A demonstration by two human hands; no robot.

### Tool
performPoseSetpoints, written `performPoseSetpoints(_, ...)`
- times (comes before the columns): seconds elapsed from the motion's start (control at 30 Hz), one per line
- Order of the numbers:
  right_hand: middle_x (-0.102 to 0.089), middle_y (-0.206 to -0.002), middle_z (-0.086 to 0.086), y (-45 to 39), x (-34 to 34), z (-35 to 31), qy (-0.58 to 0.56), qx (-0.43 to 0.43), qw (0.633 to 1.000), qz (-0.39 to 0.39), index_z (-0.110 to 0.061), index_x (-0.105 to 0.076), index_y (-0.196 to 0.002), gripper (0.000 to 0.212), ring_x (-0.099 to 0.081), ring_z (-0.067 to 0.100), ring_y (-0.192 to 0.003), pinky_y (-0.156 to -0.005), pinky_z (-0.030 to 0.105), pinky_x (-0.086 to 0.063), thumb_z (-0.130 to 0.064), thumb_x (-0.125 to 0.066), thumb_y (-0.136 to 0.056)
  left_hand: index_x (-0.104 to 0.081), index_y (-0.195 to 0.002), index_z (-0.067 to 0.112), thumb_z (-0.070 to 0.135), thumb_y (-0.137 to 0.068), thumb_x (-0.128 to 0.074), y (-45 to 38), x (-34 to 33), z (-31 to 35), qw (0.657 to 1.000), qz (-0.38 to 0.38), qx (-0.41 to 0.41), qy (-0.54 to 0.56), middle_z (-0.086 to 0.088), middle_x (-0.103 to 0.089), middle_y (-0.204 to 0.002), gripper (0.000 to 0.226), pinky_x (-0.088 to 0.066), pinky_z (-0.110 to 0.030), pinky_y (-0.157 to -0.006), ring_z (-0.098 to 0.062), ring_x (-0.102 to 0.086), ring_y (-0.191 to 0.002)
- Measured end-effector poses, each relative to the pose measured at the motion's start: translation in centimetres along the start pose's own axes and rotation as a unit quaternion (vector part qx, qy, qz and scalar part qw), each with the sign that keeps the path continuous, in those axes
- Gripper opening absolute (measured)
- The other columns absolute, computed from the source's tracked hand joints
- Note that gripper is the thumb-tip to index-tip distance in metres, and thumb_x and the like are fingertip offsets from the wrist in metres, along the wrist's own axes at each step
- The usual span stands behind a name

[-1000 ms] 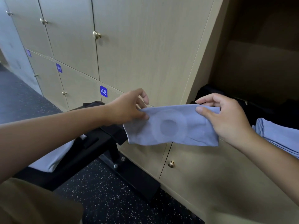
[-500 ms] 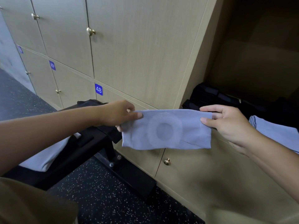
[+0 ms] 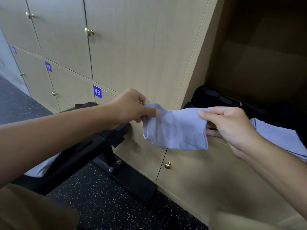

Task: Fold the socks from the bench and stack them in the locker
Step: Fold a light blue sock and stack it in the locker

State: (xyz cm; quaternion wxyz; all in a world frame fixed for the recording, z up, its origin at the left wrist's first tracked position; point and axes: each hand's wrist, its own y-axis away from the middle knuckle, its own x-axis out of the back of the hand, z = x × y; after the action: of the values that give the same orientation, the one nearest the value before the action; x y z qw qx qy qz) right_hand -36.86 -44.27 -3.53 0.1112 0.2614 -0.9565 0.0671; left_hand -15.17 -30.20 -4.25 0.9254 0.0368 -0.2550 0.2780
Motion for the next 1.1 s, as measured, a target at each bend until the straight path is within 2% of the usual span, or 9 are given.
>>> performPoseSetpoints(0.27, -0.076, -0.075, 0.005, 0.9, -2.3, -0.1, 0.004, 0.026, 0.999, -0.042, -0.002, -0.076, -0.092, 0.015, -0.071, 0.008, -0.064, -0.062, 0.026, -0.062, -0.007, -0.063, -0.097, -0.069, -0.084, -0.008, 0.019, -0.088, -0.079, 0.0, -3.4, 1.7, 0.999, -0.019, -0.033, 0.029, -0.008, -0.064, -0.065, 0.029, -0.050, -0.025, -0.060, -0.013, -0.057, -0.055)
performPoseSetpoints(0.33, -0.077, -0.076, 0.006, 0.9, -2.6, -0.1, 0.002, 0.030, 0.998, -0.047, -0.002, -0.075, -0.092, 0.016, -0.073, 0.010, -0.066, -0.066, 0.026, -0.062, -0.006, -0.061, -0.098, -0.071, -0.082, -0.006, 0.023, -0.087, -0.079, -0.2, -4.1, 1.8, 0.999, -0.010, -0.030, 0.011, -0.009, -0.067, -0.064, 0.031, -0.051, -0.029, -0.063, -0.013, -0.059, -0.055)
performPoseSetpoints(0.5, -0.078, -0.081, 0.008, 1.0, -2.6, 0.0, 0.020, 0.037, 0.998, -0.050, -0.007, -0.075, -0.092, 0.016, -0.077, 0.020, -0.078, -0.075, 0.031, -0.063, -0.009, -0.062, -0.099, -0.075, -0.078, 0.000, 0.027, -0.086, -0.082, -0.1, -5.2, 2.3, 1.000, 0.004, -0.025, -0.009, -0.003, -0.071, -0.061, 0.029, -0.054, -0.025, -0.061, -0.007, -0.062, -0.052)
performPoseSetpoints(0.6, -0.079, -0.083, 0.009, 1.1, -2.6, 0.0, 0.029, 0.033, 0.998, -0.051, -0.006, -0.076, -0.093, 0.016, -0.077, 0.021, -0.079, -0.081, 0.035, -0.063, -0.011, -0.062, -0.100, -0.077, -0.080, 0.000, 0.027, -0.086, -0.082, -0.1, -5.5, 2.4, 0.999, -0.001, -0.030, 0.013, -0.006, -0.076, -0.069, 0.028, -0.064, -0.038, -0.078, -0.009, -0.068, -0.059)
performPoseSetpoints(0.7, -0.079, -0.082, 0.007, 1.1, -2.5, -0.1, 0.043, 0.032, 0.998, -0.041, -0.008, -0.077, -0.094, 0.018, -0.077, 0.019, -0.078, -0.083, 0.037, -0.063, -0.016, -0.062, -0.100, -0.078, -0.077, 0.006, 0.036, -0.087, -0.080, 0.0, -5.9, 2.5, 0.998, -0.020, -0.029, 0.050, -0.005, -0.077, -0.073, 0.031, -0.061, -0.048, -0.090, -0.014, -0.073, -0.070)
performPoseSetpoints(0.77, -0.079, -0.083, 0.007, 1.3, -2.5, -0.4, 0.026, 0.016, 0.999, -0.031, -0.010, -0.076, -0.093, 0.023, -0.077, 0.019, -0.079, -0.080, 0.033, -0.063, -0.021, -0.059, -0.102, -0.079, -0.079, 0.009, 0.039, -0.088, -0.080, 0.3, -6.2, 2.6, 0.997, -0.024, -0.030, 0.073, -0.002, -0.078, -0.076, 0.031, -0.062, -0.042, -0.089, -0.012, -0.075, -0.071)
performPoseSetpoints(0.87, -0.079, -0.087, 0.011, 1.5, -2.3, -1.0, -0.070, -0.039, 0.997, -0.016, -0.007, -0.071, -0.092, 0.033, -0.078, 0.023, -0.082, -0.079, 0.031, -0.062, -0.030, -0.052, -0.106, -0.080, -0.085, 0.015, 0.037, -0.087, -0.080, 0.5, -6.4, 2.8, 0.995, -0.018, -0.050, 0.078, 0.002, -0.078, -0.076, 0.023, -0.056, -0.026, -0.073, -0.004, -0.070, -0.066)
performPoseSetpoints(1.0, -0.078, -0.094, 0.015, 1.6, -1.9, -1.5, -0.136, -0.075, 0.988, -0.011, -0.001, -0.072, -0.094, 0.043, -0.077, 0.024, -0.087, -0.082, 0.032, -0.061, -0.035, -0.049, -0.107, -0.079, -0.098, 0.019, 0.035, -0.082, -0.085, 0.9, -6.5, 2.9, 0.993, -0.022, -0.077, 0.092, 0.005, -0.079, -0.085, 0.024, -0.058, -0.022, -0.075, -0.007, -0.075, -0.080)
performPoseSetpoints(1.1, -0.077, -0.101, 0.014, 1.7, -1.5, -1.4, -0.138, -0.085, 0.987, -0.020, -0.001, -0.073, -0.102, 0.044, -0.077, 0.025, -0.093, -0.087, 0.033, -0.060, -0.038, -0.050, -0.106, -0.078, -0.104, 0.021, 0.036, -0.079, -0.087, 1.2, -6.8, 3.2, 0.993, -0.015, -0.107, 0.047, 0.007, -0.078, -0.083, 0.031, -0.051, -0.013, -0.058, -0.002, -0.072, -0.070)
